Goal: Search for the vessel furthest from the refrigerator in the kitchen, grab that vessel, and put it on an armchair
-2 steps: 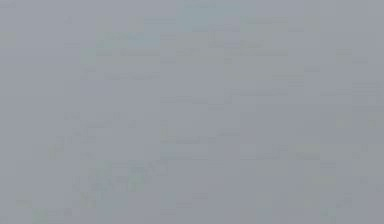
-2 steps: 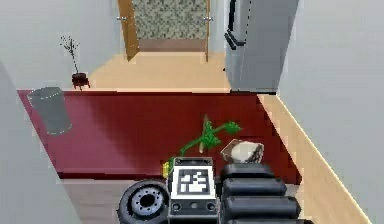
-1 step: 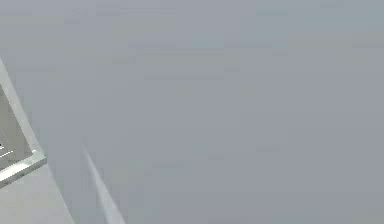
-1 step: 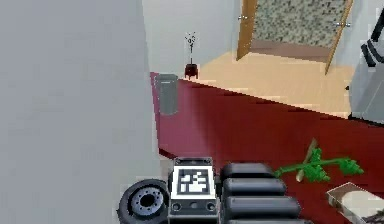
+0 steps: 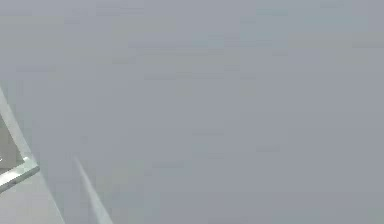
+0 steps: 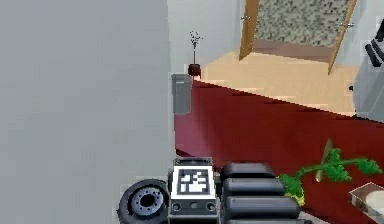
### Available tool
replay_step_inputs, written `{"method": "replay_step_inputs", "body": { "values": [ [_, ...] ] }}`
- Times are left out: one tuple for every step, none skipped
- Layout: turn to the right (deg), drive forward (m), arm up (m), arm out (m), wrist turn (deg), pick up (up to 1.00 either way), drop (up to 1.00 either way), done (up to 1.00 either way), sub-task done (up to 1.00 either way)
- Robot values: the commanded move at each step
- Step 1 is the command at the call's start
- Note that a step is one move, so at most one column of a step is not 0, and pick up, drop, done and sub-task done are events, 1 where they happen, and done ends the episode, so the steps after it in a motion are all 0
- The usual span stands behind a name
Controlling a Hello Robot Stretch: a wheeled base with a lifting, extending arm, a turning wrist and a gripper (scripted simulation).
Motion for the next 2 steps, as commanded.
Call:
{"method": "replay_step_inputs", "body": {
  "values": [
    [-45.0,0.0,0.0,0.0,0.0,0.0,0.0,0.0,0.0],
    [-45.0,0.0,0.0,0.0,0.0,0.0,0.0,0.0,0.0]
  ]
}}
